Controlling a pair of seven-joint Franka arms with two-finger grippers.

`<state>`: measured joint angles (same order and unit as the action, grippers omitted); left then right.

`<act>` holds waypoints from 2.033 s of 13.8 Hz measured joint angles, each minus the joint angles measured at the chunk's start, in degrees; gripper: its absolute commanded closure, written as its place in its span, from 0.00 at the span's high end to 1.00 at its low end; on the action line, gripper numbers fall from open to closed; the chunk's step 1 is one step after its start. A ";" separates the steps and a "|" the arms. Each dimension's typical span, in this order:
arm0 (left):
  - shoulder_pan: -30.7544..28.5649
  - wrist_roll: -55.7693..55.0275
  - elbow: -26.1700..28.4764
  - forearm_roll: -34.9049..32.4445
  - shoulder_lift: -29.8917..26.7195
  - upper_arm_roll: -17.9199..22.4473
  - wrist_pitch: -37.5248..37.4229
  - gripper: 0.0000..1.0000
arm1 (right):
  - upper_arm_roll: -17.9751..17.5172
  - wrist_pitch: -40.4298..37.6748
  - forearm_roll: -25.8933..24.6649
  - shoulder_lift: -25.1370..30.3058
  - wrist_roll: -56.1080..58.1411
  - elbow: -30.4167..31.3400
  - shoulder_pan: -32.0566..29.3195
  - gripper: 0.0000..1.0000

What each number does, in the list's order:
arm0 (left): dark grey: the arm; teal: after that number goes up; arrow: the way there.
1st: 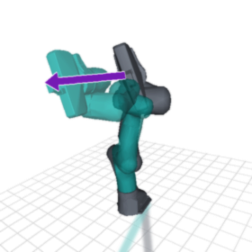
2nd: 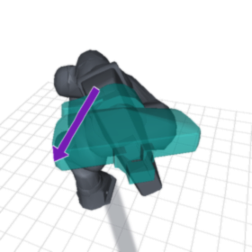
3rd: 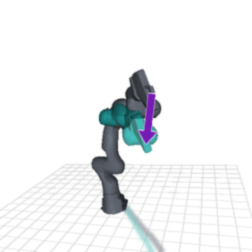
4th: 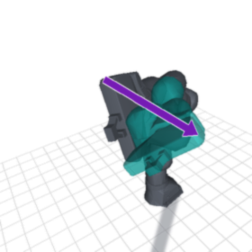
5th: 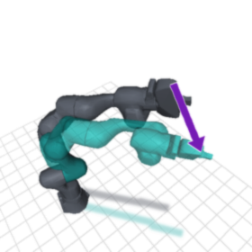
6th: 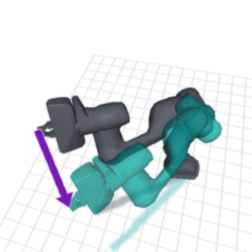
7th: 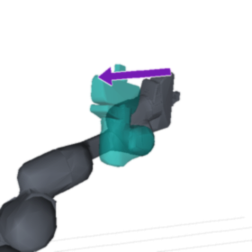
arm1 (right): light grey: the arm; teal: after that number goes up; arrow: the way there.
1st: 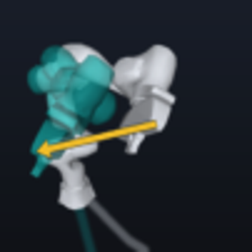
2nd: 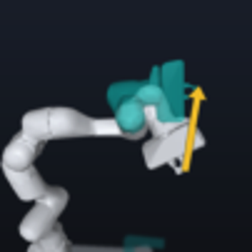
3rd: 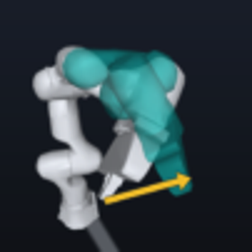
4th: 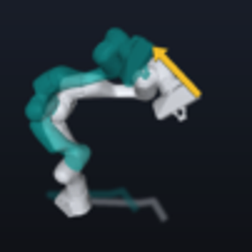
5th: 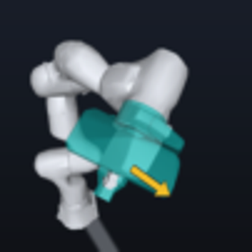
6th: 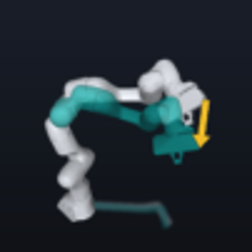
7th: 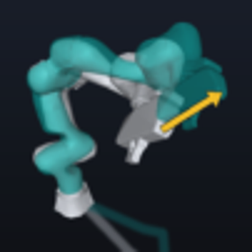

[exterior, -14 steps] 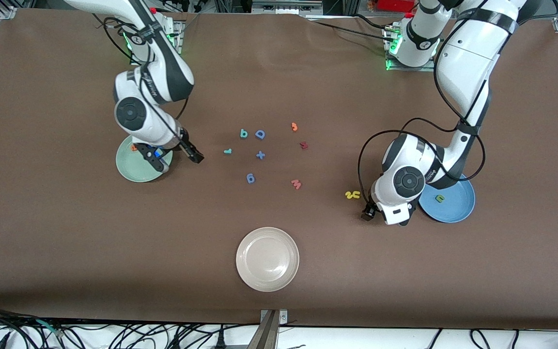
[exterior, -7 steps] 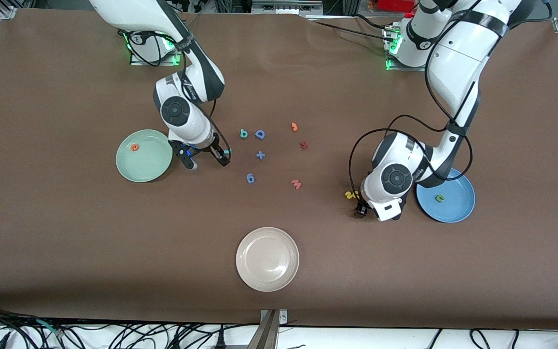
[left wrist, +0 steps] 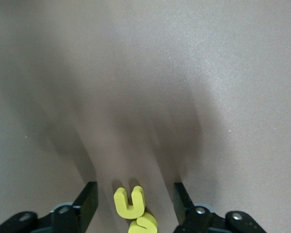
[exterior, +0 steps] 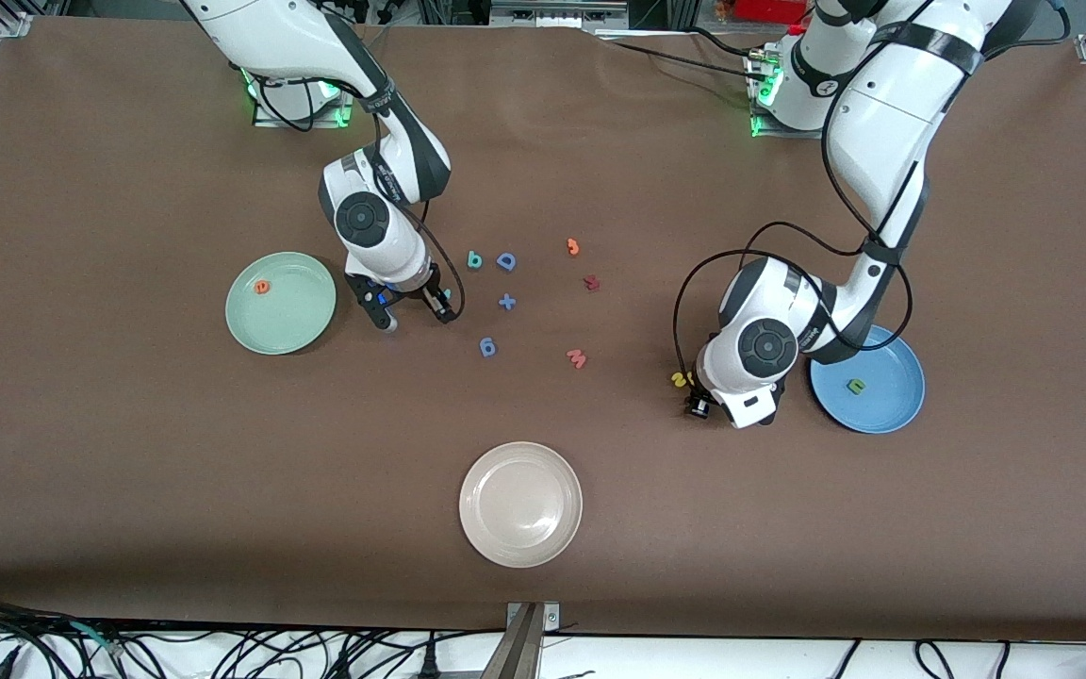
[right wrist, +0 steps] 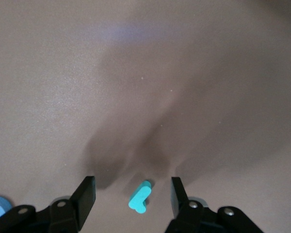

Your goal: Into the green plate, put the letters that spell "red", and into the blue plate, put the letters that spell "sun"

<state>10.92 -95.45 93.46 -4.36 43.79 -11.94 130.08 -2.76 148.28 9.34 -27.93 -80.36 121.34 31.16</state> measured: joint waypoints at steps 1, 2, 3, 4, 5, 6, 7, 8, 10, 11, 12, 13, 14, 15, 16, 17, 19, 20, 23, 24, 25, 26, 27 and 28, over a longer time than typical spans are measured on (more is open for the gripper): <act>-0.06 0.00 -0.02 0.05 0.00 0.00 0.14 0.35 | 0.00 0.15 0.00 -0.15 -0.13 0.00 0.00 0.58; -0.09 0.00 -0.02 0.09 0.00 0.00 0.15 0.26 | 0.00 0.24 0.00 -0.27 -0.30 0.00 0.00 0.58; -0.14 0.00 -0.02 0.28 0.00 0.00 0.17 0.15 | 0.00 0.29 0.00 -0.36 -0.40 0.00 0.00 0.58; -0.24 0.00 -0.02 0.83 0.00 0.02 0.19 0.05 | 0.00 0.32 0.00 -0.43 -0.72 0.00 0.00 0.58; -0.37 0.02 -0.03 1.27 -0.03 0.03 0.16 0.00 | 0.00 0.37 0.00 -0.44 -1.08 0.00 0.00 0.58; -0.44 0.02 -0.03 1.50 -0.03 0.02 0.14 0.00 | 0.00 0.39 0.00 -0.45 -1.47 0.00 0.01 0.58; -0.46 0.02 -0.03 1.58 -0.03 0.02 0.14 0.00 | 0.00 0.41 0.00 -0.45 -1.88 0.00 0.03 0.58; -0.47 0.02 -0.04 1.61 -0.04 0.02 0.12 0.00 | 0.00 0.43 0.00 -0.45 -2.30 0.00 0.05 0.58; -0.52 0.11 -0.12 1.61 -0.10 0.08 -0.25 0.00 | 0.00 0.45 0.00 -0.45 -2.97 0.00 0.11 0.58; -0.57 0.58 -0.17 1.56 -0.25 0.25 -0.97 0.00 | 0.00 0.47 0.00 -0.45 -3.45 0.00 0.12 0.58; -0.64 1.79 -0.25 1.55 -0.58 0.49 -1.94 0.00 | -0.01 0.49 0.00 -0.45 -4.12 -0.01 0.15 0.58; -0.82 3.49 -0.45 1.53 -1.03 0.67 -3.18 0.00 | -0.02 0.50 0.00 -0.45 -4.59 -0.01 0.26 0.58; -1.28 5.63 -0.65 1.51 -1.70 0.75 -4.77 0.00 | -0.04 0.52 0.00 -0.45 -4.91 0.00 0.45 0.58; -1.94 8.07 -0.75 1.47 -2.50 0.77 -6.45 0.00 | -0.09 0.53 0.00 -0.46 -5.25 -0.01 0.60 0.58; -2.66 11.09 -0.78 1.32 -3.42 0.87 -8.38 0.00 | -0.17 0.56 0.00 -0.47 -5.73 -0.01 0.70 0.58; -3.23 14.71 -0.80 0.42 -4.31 1.06 -10.65 0.00 | -0.21 0.58 0.00 -0.48 -6.31 -0.01 0.81 0.58; -3.82 21.57 -0.74 -4.57 -5.81 1.48 -15.23 0.00 | -0.21 0.61 0.00 -0.49 -6.86 -0.01 1.05 0.56; -3.94 23.75 -0.68 -7.18 -6.14 1.50 -16.35 0.00 | -0.21 0.62 0.00 -0.50 -6.95 -0.01 1.11 0.46; -5.20 32.66 -0.04 -10.46 -6.27 1.73 -18.09 0.00 | -0.21 1.03 0.00 -0.51 -6.98 -0.15 1.15 0.11; -6.55 37.57 0.05 -10.57 -6.27 1.93 -19.08 0.00 | -0.21 1.07 0.00 -0.51 -6.98 -0.28 1.16 0.00; -8.47 42.57 0.08 -10.57 -6.30 2.08 -19.72 0.00 | -0.21 1.07 0.00 -0.51 -6.97 -0.34 1.18 0.00; -10.57 46.88 0.23 -10.58 -6.38 2.09 -20.05 0.00 | -0.21 1.06 0.00 -0.51 -6.97 -0.34 1.19 0.00; -12.44 50.48 0.54 -10.58 -6.50 2.08 -20.11 0.00 | -0.21 1.06 0.00 -0.51 -6.97 -0.34 1.19 0.00; -13.76 53.22 0.88 -11.16 -6.60 2.03 -20.11 0.00 | -0.21 1.06 0.00 -0.51 -6.97 -0.34 1.19 0.00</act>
<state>-2.84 -42.23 94.35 -15.51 37.19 -9.90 109.97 -2.97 149.34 9.34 -28.44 -87.33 121.00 32.35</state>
